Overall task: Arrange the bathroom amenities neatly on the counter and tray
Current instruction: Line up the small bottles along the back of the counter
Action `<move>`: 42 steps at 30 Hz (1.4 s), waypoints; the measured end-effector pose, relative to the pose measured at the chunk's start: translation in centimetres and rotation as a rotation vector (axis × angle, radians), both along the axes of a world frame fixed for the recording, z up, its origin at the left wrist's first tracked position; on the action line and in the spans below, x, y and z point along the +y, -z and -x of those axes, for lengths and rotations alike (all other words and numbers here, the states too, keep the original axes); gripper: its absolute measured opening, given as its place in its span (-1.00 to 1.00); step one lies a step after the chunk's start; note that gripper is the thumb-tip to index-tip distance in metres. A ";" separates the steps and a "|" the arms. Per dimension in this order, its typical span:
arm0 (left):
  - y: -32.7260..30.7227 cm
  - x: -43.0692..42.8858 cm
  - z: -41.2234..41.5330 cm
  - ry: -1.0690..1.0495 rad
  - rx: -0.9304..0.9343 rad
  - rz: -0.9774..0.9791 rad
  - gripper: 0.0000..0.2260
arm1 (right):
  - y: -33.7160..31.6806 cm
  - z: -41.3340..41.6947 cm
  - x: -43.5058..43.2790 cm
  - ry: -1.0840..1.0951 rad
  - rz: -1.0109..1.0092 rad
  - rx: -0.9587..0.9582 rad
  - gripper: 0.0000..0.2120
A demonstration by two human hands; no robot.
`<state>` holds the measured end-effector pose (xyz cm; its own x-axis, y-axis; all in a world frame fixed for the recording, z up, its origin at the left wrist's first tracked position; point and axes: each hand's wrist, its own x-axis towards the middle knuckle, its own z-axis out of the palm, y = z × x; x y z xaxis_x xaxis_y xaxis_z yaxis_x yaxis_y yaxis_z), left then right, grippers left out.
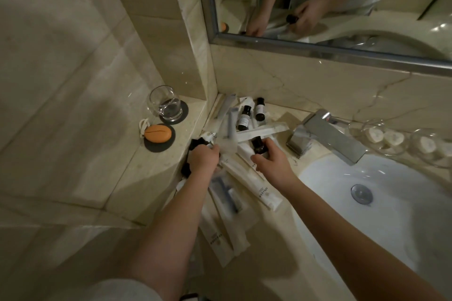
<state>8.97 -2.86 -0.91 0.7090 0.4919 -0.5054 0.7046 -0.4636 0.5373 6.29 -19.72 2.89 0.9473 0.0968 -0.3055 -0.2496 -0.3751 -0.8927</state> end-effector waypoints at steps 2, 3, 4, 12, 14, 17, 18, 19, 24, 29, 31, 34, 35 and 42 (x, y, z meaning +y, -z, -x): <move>0.2 -0.3 -0.3 -0.061 -0.019 0.031 -0.67 | -0.5 -0.1 -0.4 -0.006 -0.007 0.003 -0.82; 0.2 -0.4 -0.4 -0.090 -0.018 0.051 -0.69 | -0.9 -0.2 -0.6 -0.018 -0.005 0.003 -0.81; 0.2 -0.6 -0.4 -0.119 -0.015 0.072 -0.67 | -1.2 -0.3 -0.8 -0.031 0.000 0.003 -0.81; -1.6 -0.5 0.4 -0.050 -0.134 0.083 -0.83 | -3.1 -0.6 -2.4 -0.004 -0.114 0.019 -0.79; -2.6 -0.4 0.9 -0.035 -0.237 0.170 -0.87 | -3.8 -0.4 -2.9 -0.008 -0.158 0.014 -0.79; -4.9 -1.1 1.9 -0.027 -0.346 0.349 -0.91 | -5.0 0.1 -4.1 -0.025 -0.216 0.001 -0.81; -6.0 -1.7 2.3 -0.016 -0.368 0.415 -0.88 | -5.4 0.3 -4.7 -0.039 -0.243 -0.003 -0.82; -7.0 -2.6 2.7 -0.010 -0.389 0.504 -0.85 | -5.8 0.6 -5.5 -0.049 -0.277 -0.002 -0.82; -10.6 -8.6 5.1 0.051 -0.386 0.982 -0.84 | -7.4 3.0 -11.1 -0.026 -0.385 -0.008 -0.66; -11.2 -16.1 6.7 0.169 -0.303 1.026 -0.90 | -8.2 6.0 -18.0 0.094 -0.312 -0.099 -0.86; -11.2 -19.2 7.2 0.241 -0.296 0.965 -0.92 | -8.3 7.2 -20.9 0.151 -0.284 -0.110 -0.95; -11.4 -23.9 7.6 0.317 -0.267 0.903 -0.89 | -8.2 8.7 -25.3 0.275 -0.267 -0.083 -0.92; -11.3 -25.5 7.6 0.330 -0.254 0.904 -0.89 | -8.0 9.1 -26.8 0.318 -0.277 -0.067 -0.87; -11.2 -36.7 6.4 0.510 -0.177 0.910 -0.92 | -7.7 10.8 -37.3 0.545 -0.254 -0.096 -0.87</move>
<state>2.59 -39.55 10.32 0.8249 -0.3965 -0.4030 0.4174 -0.0536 0.9071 -4.53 -57.03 10.57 0.9031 -0.3509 -0.2477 -0.2601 0.0122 -0.9655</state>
